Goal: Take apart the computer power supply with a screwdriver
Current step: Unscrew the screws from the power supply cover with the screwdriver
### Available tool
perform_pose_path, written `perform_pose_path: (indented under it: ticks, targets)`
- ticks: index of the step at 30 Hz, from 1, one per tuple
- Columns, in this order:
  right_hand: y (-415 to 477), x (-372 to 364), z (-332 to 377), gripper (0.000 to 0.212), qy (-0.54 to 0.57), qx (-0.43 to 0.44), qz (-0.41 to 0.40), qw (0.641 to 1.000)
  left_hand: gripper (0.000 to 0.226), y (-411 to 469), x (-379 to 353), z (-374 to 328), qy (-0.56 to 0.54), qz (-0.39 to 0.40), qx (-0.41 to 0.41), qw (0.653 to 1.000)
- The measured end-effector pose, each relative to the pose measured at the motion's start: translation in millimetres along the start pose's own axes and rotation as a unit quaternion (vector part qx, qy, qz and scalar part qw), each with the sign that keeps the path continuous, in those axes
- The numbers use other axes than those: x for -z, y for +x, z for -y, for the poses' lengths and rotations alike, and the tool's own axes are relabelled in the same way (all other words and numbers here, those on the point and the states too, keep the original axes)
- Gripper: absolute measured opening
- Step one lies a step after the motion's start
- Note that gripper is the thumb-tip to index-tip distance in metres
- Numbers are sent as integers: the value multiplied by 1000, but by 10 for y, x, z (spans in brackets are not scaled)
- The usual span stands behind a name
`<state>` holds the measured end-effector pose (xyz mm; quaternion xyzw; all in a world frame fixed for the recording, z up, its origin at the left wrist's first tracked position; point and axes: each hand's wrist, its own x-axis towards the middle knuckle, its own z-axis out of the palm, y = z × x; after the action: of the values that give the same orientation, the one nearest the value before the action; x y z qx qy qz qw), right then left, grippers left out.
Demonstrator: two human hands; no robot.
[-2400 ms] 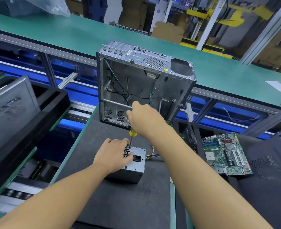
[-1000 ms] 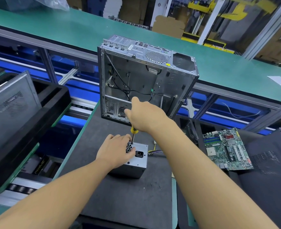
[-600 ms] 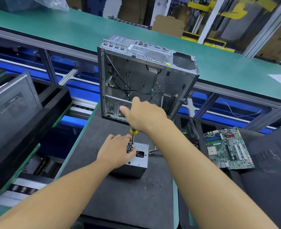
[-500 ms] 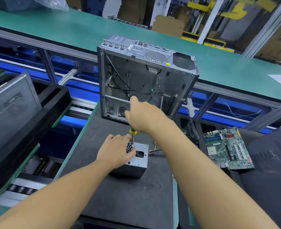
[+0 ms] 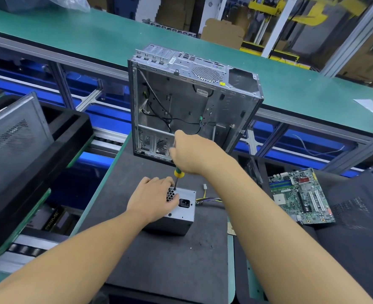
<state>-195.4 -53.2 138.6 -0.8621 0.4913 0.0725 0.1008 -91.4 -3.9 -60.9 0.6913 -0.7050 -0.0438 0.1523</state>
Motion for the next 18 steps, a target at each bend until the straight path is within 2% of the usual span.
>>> perform_pose_path:
  ticks: [1, 4, 9, 12, 14, 16, 18]
  targets:
    - [-10, 36, -15, 13, 22, 7, 29, 999, 35, 2, 1, 0, 0, -2, -1, 1000]
    - [-50, 113, -44, 26, 42, 5, 77, 996, 34, 2, -1, 9, -4, 0, -2, 1000]
    - [-25, 14, -16, 37, -28, -67, -10, 997, 35, 2, -2, 3, -20, -3, 0, 1000]
    - [10, -12, -14, 24, -48, -26, -27, 998, 37, 3, -5, 6, -5, -3, -6, 1000]
    - [3, 35, -8, 12, -18, 16, 14, 1000, 37, 1, -9, 14, 0, -3, -9, 1000]
    - [-14, 101, 1, 24, 14, 35, 75, 996, 35, -8, -3, 17, -3, -7, -11, 1000]
    - [-21, 119, 17, 28, 5, 33, 88, 996, 30, -18, 14, 14, -4, -14, -11, 1000]
